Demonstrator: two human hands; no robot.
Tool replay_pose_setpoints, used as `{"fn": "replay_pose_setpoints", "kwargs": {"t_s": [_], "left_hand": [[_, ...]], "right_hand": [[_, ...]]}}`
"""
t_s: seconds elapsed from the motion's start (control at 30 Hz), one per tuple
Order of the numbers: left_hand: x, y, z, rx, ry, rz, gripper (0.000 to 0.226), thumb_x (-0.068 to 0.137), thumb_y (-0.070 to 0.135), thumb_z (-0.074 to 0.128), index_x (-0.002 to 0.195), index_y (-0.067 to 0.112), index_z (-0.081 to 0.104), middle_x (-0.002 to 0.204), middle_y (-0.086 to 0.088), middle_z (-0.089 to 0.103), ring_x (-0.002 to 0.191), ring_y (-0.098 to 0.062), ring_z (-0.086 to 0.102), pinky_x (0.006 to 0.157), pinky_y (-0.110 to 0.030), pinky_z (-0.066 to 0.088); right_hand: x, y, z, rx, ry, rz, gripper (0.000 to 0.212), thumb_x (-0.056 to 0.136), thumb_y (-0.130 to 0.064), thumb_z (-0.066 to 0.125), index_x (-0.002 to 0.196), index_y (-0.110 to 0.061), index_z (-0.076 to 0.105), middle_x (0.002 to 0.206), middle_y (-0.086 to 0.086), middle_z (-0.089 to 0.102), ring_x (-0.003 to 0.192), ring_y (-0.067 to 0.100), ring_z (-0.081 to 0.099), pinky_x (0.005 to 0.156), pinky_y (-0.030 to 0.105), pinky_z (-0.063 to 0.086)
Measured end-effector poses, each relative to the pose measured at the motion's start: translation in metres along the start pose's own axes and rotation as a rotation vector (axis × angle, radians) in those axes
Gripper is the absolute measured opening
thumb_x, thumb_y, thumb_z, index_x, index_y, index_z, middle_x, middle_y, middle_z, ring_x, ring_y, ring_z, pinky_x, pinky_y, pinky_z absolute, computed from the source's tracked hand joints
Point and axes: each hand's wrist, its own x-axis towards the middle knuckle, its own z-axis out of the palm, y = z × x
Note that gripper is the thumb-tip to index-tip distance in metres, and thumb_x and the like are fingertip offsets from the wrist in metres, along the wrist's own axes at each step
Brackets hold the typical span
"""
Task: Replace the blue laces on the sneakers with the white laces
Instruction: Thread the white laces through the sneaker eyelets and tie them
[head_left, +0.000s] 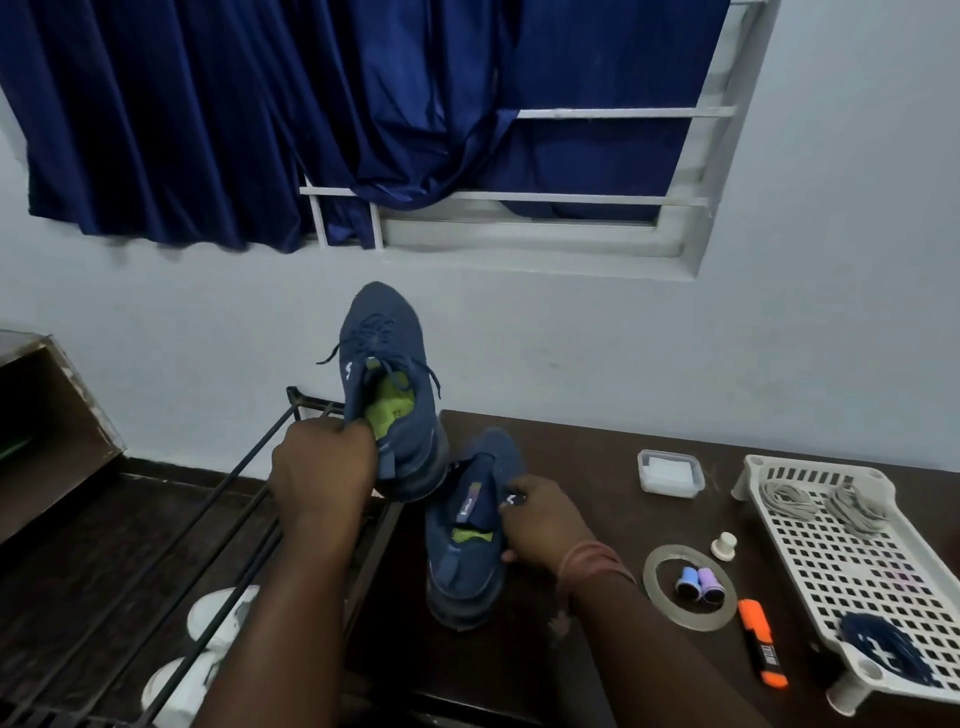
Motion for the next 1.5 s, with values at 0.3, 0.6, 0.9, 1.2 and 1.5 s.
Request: {"fn": "replay_pose_setpoints", "kwargs": {"t_s": [0.3,0.6,0.9,1.2,1.5], "left_hand": [[-0.067,0.044,0.043,0.028,-0.355,0.400,0.034,0.085,0.042,0.055,0.075,0.012,0.066,0.067,-0.006,0.066,0.072,-0.026,0.065,0.057,-0.031,0.042],[-0.075,0.005,0.080,0.585,-0.863,0.208,0.105,0.077,0.071,0.063,0.156,0.041,0.001,0.157,-0.013,-0.036,0.143,-0.054,-0.020,0.113,-0.071,0.008],[-0.056,-0.008,0.090,0.588,-0.782,0.259,0.077,0.093,0.045,0.057,0.157,0.025,0.020,0.158,-0.026,-0.025,0.143,-0.044,0.029,0.117,-0.045,0.028],[-0.100,0.028,0.093,0.505,-0.557,0.563,0.047,0.094,0.031,0.055,0.140,0.020,0.051,0.155,-0.015,0.036,0.145,-0.036,0.027,0.116,-0.043,0.026],[-0.097,0.050,0.104,-0.021,-0.850,0.617,0.017,0.084,0.027,0.075,0.079,0.011,0.074,0.075,-0.005,0.070,0.066,-0.005,0.059,0.068,-0.038,0.051]], "right_hand": [[-0.037,-0.017,-0.073,0.192,0.231,-0.096,0.041,0.084,-0.056,0.061,0.109,-0.024,0.061,0.102,-0.002,0.071,0.093,0.017,0.068,0.084,0.039,0.055],[-0.040,0.056,-0.091,-0.177,0.076,0.180,0.033,0.073,-0.013,0.051,0.101,-0.006,0.068,0.095,0.014,0.070,0.086,0.029,0.066,0.081,0.040,0.056],[-0.059,0.058,-0.069,-0.365,-0.026,0.254,0.024,0.092,-0.014,0.051,0.110,-0.002,0.062,0.112,0.014,0.066,0.101,0.027,0.062,0.067,0.021,0.035],[-0.066,0.059,-0.100,-0.480,-0.003,0.161,0.021,0.081,-0.038,0.075,0.082,-0.020,0.064,0.091,0.007,0.071,0.094,0.030,0.070,0.085,0.040,0.057],[-0.070,0.010,-0.132,0.116,0.009,-0.207,0.037,0.100,-0.029,0.050,0.085,0.002,0.063,0.071,0.018,0.066,0.061,0.024,0.060,0.059,0.033,0.050]]}}
